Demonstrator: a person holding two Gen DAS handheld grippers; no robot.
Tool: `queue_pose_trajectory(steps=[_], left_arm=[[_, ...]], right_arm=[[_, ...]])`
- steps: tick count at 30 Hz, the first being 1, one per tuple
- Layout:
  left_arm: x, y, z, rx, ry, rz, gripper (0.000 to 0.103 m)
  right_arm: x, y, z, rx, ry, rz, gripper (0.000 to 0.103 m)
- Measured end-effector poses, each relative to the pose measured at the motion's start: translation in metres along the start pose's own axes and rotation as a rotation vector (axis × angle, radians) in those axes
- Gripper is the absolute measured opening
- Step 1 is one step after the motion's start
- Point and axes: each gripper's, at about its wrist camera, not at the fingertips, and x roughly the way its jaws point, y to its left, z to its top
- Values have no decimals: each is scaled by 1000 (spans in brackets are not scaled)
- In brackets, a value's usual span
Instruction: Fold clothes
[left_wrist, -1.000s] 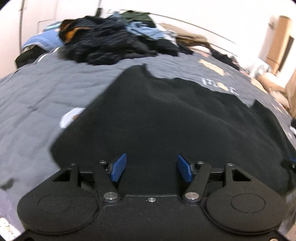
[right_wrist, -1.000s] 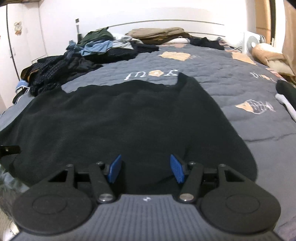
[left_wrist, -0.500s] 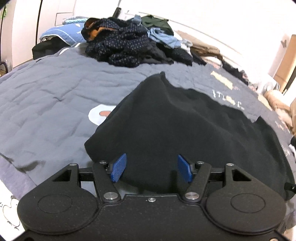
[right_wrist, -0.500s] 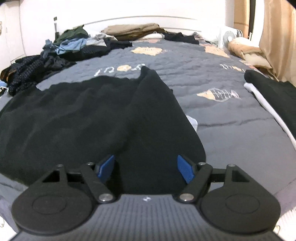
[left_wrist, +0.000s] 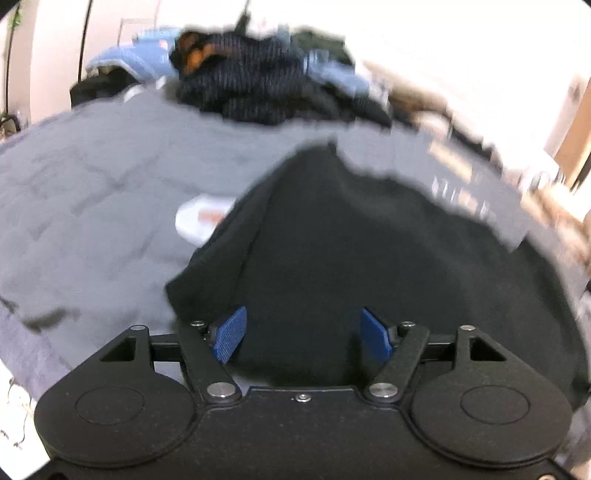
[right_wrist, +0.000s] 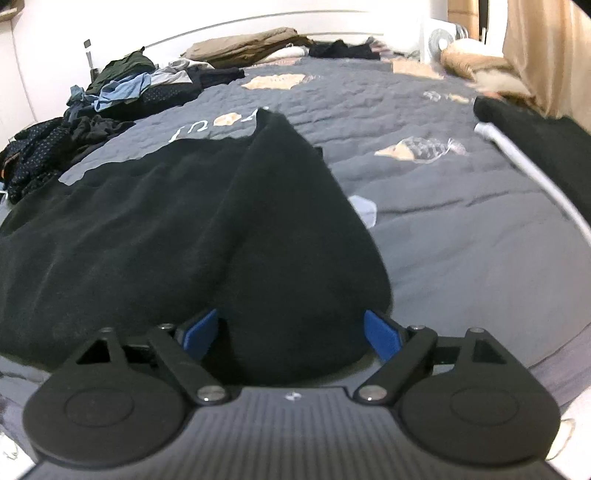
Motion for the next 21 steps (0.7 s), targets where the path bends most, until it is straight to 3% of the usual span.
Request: queue_pose_trajectory(steps=[2, 4, 7, 10, 13, 14, 17, 21], left_arm=[[-3, 2, 5, -34, -44, -43, 70], [4, 9, 7, -98, -35, -92, 70], [19, 27, 6, -197, -22, -104, 69], [22, 54, 7, -322, -53, -144, 60], [16, 79, 13, -452, -125, -115, 60], [14, 86, 15, -484, -144, -98, 66], [19, 105, 12, -584, -136, -46, 69], [6, 102, 19, -584, -208, -74, 68]], right_arm=[[-3, -1, 2, 1, -14, -15, 86], [-5, -3, 3, 17, -32, -13, 86], [-5, -2, 6, 29, -58, -4, 86], [0, -2, 8, 30, -51, 1, 86], [4, -2, 8, 32, -45, -10, 86], [5, -2, 8, 35, -46, -9, 86], [6, -2, 9, 41, -45, -12, 86], [5, -2, 10, 43, -48, -16, 86]])
